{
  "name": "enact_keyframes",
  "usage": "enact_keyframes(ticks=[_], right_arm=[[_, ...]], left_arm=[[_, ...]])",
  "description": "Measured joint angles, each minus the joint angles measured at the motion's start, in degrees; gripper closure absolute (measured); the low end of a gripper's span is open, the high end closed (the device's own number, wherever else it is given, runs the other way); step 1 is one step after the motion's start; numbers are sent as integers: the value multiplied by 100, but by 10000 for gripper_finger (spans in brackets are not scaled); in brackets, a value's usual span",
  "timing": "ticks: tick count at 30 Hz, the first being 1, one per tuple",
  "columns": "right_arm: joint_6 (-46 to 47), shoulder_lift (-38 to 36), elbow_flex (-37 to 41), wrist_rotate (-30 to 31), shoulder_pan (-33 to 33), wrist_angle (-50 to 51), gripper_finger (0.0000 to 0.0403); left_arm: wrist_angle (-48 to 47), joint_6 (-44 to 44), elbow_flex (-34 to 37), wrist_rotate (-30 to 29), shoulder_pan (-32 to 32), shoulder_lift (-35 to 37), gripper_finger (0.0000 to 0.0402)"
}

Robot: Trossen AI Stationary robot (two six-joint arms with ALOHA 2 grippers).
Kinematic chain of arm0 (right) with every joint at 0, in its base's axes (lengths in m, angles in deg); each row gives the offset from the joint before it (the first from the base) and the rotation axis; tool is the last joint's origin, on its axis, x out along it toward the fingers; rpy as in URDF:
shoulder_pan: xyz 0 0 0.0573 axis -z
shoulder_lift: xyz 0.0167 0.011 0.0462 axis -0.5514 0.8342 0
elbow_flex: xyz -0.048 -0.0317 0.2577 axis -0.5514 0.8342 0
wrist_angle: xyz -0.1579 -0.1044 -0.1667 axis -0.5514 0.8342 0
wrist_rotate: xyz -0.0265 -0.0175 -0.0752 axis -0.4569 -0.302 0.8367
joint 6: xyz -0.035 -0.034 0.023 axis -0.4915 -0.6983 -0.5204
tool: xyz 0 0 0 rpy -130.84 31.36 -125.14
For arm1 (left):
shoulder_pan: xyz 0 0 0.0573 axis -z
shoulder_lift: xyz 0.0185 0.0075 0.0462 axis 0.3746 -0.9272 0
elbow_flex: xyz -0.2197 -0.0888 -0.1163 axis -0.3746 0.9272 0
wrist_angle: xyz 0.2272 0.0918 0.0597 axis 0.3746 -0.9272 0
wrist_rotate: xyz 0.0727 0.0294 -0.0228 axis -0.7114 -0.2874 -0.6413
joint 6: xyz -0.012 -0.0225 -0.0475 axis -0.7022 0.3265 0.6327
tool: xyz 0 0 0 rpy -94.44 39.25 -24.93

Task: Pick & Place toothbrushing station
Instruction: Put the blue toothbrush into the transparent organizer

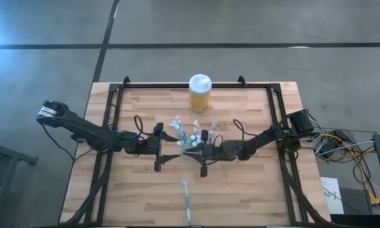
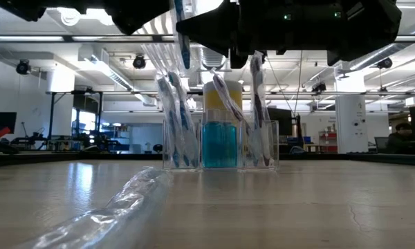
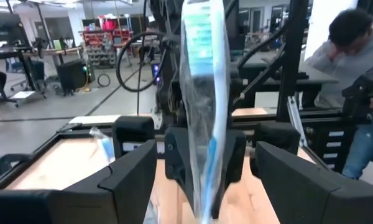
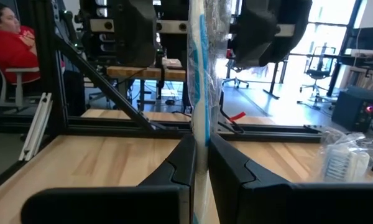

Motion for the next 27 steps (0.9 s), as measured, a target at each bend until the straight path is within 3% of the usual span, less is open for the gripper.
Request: enact_keyframes(ticks=[13,21,27], right_arm=[[4,0,-81,-15,-28,137,379],[4,0,-81,-15,-57,115,379],[36,0,-81,-42,-53,117,379]], left_arm=[[203,-94,-344,117,-63,-381,142],[210,-37,-342,485,-63,-305,240],[214,-52,-342,898,-85,-314,341]])
